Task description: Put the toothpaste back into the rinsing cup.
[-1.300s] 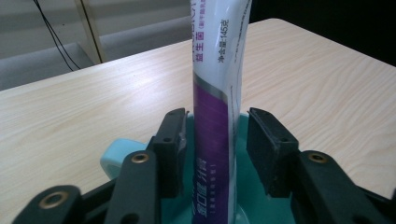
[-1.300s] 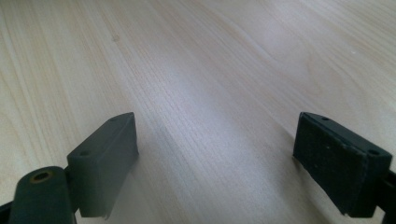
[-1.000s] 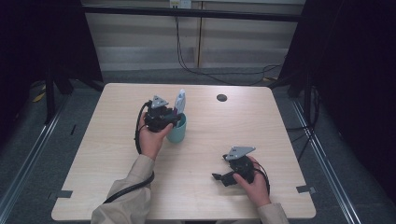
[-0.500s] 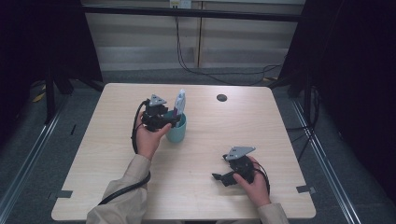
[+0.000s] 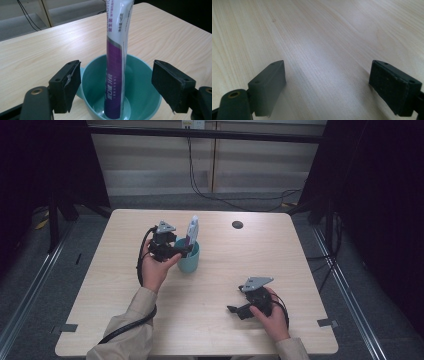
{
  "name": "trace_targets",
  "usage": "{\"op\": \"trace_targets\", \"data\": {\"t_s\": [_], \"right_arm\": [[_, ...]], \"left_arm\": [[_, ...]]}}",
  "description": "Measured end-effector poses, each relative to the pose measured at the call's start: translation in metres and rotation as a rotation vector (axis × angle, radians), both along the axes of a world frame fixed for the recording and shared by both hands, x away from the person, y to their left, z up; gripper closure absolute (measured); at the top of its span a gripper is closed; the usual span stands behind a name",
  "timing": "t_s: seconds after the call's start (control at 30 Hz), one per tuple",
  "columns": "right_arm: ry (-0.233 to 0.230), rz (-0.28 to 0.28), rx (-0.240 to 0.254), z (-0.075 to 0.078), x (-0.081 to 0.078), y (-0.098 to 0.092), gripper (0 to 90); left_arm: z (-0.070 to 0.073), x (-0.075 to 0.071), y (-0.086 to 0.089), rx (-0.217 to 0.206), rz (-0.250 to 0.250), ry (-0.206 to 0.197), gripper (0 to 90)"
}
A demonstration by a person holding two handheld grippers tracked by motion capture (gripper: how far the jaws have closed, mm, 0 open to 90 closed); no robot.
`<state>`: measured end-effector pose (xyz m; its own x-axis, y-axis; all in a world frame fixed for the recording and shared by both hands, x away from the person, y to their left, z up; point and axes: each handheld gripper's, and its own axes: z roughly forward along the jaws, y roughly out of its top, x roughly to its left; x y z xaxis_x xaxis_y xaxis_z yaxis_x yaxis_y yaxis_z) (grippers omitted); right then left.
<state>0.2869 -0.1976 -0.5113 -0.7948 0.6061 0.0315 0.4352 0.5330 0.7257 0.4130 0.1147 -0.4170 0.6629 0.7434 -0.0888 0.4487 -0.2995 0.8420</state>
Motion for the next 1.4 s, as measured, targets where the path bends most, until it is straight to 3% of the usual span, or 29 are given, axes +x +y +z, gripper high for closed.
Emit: {"op": "trace_targets", "data": {"t_s": [0.23, 0.4, 0.9, 1.4], "right_arm": [[0.0, 0.0, 0.0, 0.0, 0.0, 0.0, 13.0], [0.0, 0.0, 0.0, 0.0, 0.0, 0.0, 13.0], [0.0, 0.0, 0.0, 0.0, 0.0, 0.0, 13.0], [0.0, 0.0, 0.001, 0.0, 0.0, 0.0, 13.0]], "left_arm": [[0.005, -0.004, 0.003, -0.001, -0.007, -0.005, 22.0], [0.005, -0.005, 0.009, -0.009, -0.008, 0.02, 20.5], [0.011, -0.014, 0.03, -0.03, 0.003, 0.029, 16.5], [0.007, -0.02, 0.045, -0.036, 0.001, 0.043, 15.5]]}}
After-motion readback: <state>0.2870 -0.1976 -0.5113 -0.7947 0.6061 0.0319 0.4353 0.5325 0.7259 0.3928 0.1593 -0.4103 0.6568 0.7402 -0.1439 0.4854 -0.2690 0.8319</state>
